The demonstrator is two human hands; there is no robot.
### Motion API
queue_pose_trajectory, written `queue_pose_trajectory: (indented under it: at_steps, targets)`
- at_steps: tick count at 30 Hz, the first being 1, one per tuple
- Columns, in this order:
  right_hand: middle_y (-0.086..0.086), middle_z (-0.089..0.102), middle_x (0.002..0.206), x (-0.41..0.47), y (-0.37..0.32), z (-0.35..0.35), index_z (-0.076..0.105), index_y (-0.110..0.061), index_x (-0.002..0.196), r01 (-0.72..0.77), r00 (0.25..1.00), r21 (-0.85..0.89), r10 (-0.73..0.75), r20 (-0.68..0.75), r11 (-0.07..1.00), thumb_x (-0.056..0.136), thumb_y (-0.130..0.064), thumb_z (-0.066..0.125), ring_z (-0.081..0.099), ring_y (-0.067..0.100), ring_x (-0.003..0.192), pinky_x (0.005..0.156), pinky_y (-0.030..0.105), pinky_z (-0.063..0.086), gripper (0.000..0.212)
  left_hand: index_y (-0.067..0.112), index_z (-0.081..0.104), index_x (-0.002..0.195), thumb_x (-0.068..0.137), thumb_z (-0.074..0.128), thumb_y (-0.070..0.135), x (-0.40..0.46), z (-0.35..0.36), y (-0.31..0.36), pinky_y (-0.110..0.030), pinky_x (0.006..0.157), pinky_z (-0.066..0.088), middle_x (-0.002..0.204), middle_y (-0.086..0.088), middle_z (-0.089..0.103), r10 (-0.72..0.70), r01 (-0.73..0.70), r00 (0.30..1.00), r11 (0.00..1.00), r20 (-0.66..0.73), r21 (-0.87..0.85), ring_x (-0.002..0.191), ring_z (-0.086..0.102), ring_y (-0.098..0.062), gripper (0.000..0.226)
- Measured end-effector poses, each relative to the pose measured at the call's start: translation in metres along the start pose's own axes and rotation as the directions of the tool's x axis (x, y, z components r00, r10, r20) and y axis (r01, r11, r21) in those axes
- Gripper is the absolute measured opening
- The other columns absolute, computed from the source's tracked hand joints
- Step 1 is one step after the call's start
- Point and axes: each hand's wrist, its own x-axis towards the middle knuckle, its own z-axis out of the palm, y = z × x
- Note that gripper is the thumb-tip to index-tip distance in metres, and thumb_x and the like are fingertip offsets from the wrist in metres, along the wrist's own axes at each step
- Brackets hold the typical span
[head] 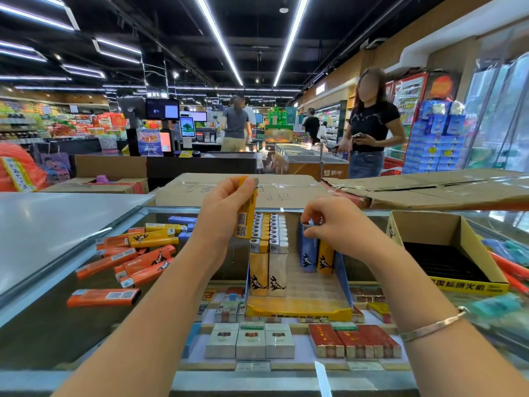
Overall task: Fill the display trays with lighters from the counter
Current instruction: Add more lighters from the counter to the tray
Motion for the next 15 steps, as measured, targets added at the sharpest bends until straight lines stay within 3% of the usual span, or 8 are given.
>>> queue_pose_trajectory:
  at_steps: [5,9,11,13,15]
  targets:
    - [-0.004,0.051,0.079,0.0022,0.0015,0.0028,0.052,-0.021,0.077,0.013,1.0,-0.04,-0.013,0.014,0.999,0.078,-0.012,0.07,0.048,0.015,0.077,0.062,0.027,0.036,0.021,0.014,0.062,0.097,0.09,0.053,0.033,0.0003,-0.002,-0.0006,-0.02,0.056,0.052,0.074,0.005,0.071,0.005,-0.005,1.0,1.0,-0.029,-0.001,0.067,0.068,-0.009,0.022]
    - [-0.01,0.045,0.074,0.0018,0.0023,0.0021,0.042,-0.029,0.068,0.03,0.999,-0.07,-0.029,0.018,0.997,0.078,-0.012,0.07,0.043,0.012,0.073,0.056,0.021,0.031,0.034,0.014,0.062,0.096,0.083,0.059,0.036,0.0016,-0.0039,0.0021,-0.02,0.058,0.053,0.074,0.005,0.071,0.024,-0.029,0.998,0.997,-0.062,-0.069,0.068,0.068,-0.008,0.026]
    - [-0.011,0.046,0.075,0.0006,0.0024,0.0012,0.044,-0.029,0.069,0.035,0.999,-0.089,-0.033,0.024,0.995,0.08,-0.016,0.069,0.044,0.012,0.075,0.056,0.02,0.032,0.03,0.014,0.061,0.095,0.075,0.061,0.039,0.0023,-0.0042,0.0031,-0.02,0.056,0.052,0.07,0.005,0.07,0.02,-0.029,0.997,0.993,-0.074,-0.115,0.065,0.066,-0.008,0.032]
    - [-0.007,0.053,0.077,-0.0007,-0.0001,-0.0012,0.055,-0.023,0.075,0.053,0.998,-0.032,-0.053,-0.013,0.998,0.083,-0.024,0.067,0.048,0.009,0.075,0.059,0.02,0.037,0.014,0.014,0.059,0.092,0.071,0.063,0.039,0.0034,-0.0053,0.0026,-0.022,0.054,0.053,0.067,0.005,0.067,0.025,-0.036,0.997,0.988,-0.068,-0.153,0.062,0.065,-0.008,0.032]
    - [-0.005,0.057,0.073,-0.0033,-0.0071,-0.0047,0.061,-0.018,0.077,0.082,0.99,0.142,-0.065,-0.123,0.986,0.086,-0.029,0.063,0.049,0.0,0.067,0.059,0.013,0.038,0.015,0.013,0.057,0.09,0.069,0.065,0.037,0.0035,-0.0056,0.0023,-0.025,0.057,0.057,0.066,0.004,0.066,0.031,-0.037,0.999,0.982,-0.035,-0.186,0.062,0.064,-0.009,0.032]
